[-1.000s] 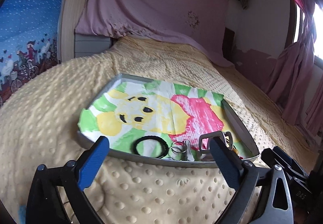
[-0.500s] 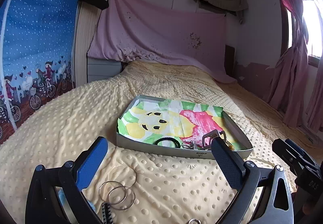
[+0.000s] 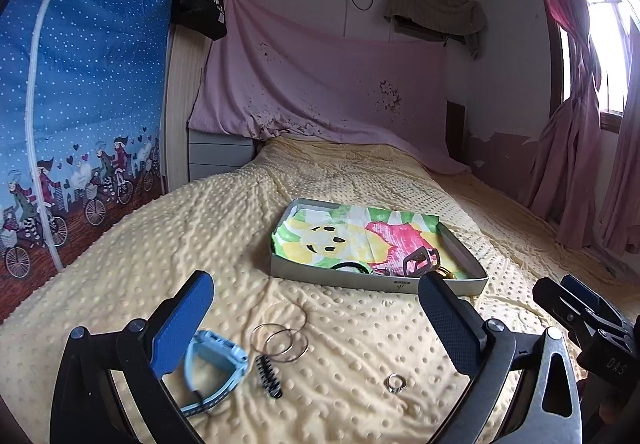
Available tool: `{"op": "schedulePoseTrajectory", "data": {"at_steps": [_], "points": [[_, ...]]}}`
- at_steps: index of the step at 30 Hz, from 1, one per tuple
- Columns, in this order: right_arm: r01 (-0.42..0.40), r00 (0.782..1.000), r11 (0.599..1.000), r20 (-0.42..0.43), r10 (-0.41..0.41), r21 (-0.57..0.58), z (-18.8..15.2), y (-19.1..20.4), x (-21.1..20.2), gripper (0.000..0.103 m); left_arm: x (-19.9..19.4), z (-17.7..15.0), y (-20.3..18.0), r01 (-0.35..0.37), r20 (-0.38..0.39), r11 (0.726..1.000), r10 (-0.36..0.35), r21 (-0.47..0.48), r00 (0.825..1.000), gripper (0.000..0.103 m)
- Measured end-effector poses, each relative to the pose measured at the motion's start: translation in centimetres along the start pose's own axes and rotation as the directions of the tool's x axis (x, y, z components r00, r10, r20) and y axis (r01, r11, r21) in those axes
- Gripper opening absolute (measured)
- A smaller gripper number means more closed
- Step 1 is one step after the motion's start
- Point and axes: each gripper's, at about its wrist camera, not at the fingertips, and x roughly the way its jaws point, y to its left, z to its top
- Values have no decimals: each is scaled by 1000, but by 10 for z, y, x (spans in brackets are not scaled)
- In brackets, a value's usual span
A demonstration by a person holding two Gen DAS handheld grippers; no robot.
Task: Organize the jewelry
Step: 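Withdraw both tools from the tray toward the blue watch and black bracelet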
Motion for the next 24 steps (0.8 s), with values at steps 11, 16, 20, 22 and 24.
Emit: {"op": "schedulePoseTrajectory", "data": {"at_steps": [11,16,20,22,24], "points": [[-33,999,999,-4,33,-7,-21,37,-31,101,-43,-18,39,-70,-9,998,70,-5,997,103],[-54,998,998,-26,53,-32,-28,52,-31,101,-50,-31,58,-97,-36,995,97,-8,995,103],[-73,996,996,-54,69,-60,-36,64,-28,101,-51,-41,75,-112,-66,994,111,-15,992,103],[-83,994,994,-70,79,-67,-41,67,-26,101,-50,-46,82,-113,-83,993,111,-23,990,103],[-89,993,993,-85,83,-73,-44,70,-24,101,-49,-51,88,-115,-97,993,112,-25,989,103]]}}
